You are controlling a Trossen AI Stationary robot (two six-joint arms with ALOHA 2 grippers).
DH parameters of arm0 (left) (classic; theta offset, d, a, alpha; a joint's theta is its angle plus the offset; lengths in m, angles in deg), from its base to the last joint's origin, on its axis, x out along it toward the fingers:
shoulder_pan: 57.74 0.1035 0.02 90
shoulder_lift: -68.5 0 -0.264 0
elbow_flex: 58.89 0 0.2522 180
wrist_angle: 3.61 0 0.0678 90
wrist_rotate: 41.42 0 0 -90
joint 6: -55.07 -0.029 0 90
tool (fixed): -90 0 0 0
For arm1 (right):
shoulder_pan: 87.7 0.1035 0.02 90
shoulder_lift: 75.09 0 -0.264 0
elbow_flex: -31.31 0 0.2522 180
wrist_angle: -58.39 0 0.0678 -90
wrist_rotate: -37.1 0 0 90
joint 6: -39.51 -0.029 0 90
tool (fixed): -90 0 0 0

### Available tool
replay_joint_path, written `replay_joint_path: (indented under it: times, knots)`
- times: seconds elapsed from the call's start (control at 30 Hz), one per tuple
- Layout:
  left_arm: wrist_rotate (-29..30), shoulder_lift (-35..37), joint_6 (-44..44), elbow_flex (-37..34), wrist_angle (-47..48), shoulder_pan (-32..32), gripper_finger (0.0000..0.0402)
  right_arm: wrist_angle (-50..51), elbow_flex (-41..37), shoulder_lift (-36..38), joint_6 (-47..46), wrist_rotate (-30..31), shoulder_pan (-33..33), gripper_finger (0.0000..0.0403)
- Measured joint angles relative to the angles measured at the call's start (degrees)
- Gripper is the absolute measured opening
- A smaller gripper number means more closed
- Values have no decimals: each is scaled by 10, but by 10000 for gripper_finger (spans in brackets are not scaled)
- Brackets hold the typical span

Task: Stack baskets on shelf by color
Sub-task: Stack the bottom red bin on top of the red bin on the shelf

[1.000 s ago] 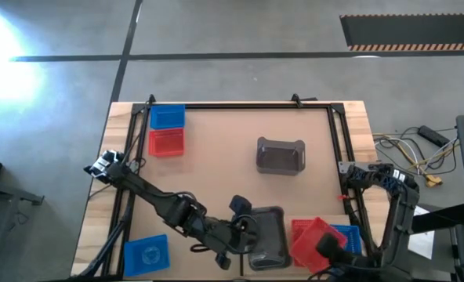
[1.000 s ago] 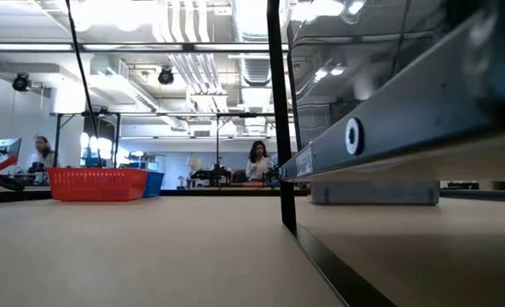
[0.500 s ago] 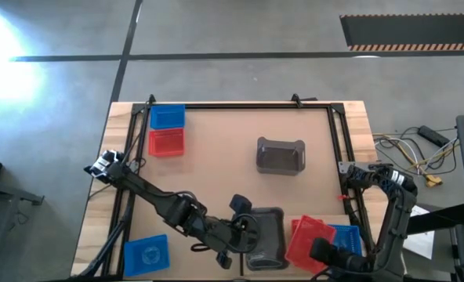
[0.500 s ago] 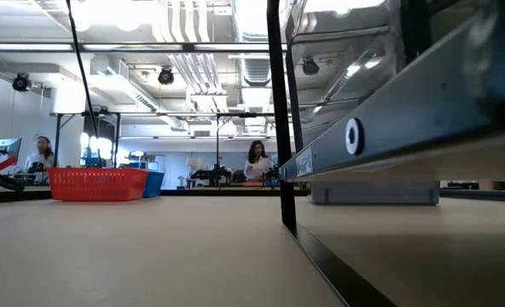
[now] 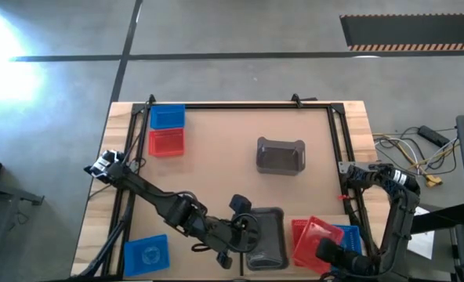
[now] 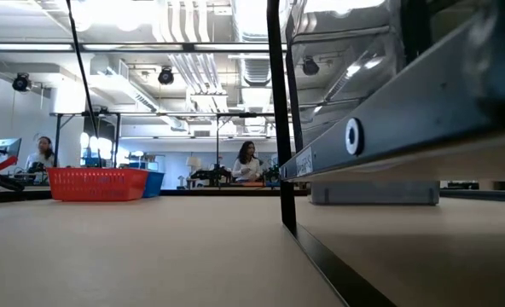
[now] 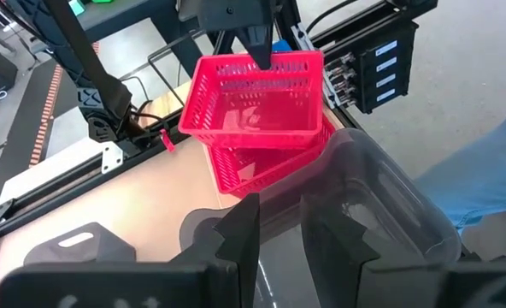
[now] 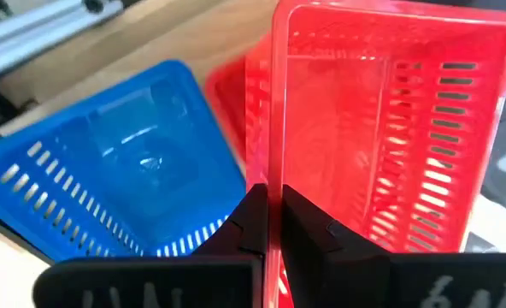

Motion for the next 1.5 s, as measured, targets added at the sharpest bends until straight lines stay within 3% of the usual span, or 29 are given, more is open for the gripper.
replay_joint_path:
  times: [0.6,1.03,1.37,1.5]
  knots:
    - [9,0,0,0,0,1,71,0,-32,0,51,8,-2,13]
    - [9,0,0,0,-1,2,71,-1,-37,0,-24,32,-7,16]
    - [9,0,0,0,-3,5,71,1,-32,0,-77,32,-8,113]
    - [9,0,0,0,-3,5,71,1,-5,0,-124,32,-8,133]
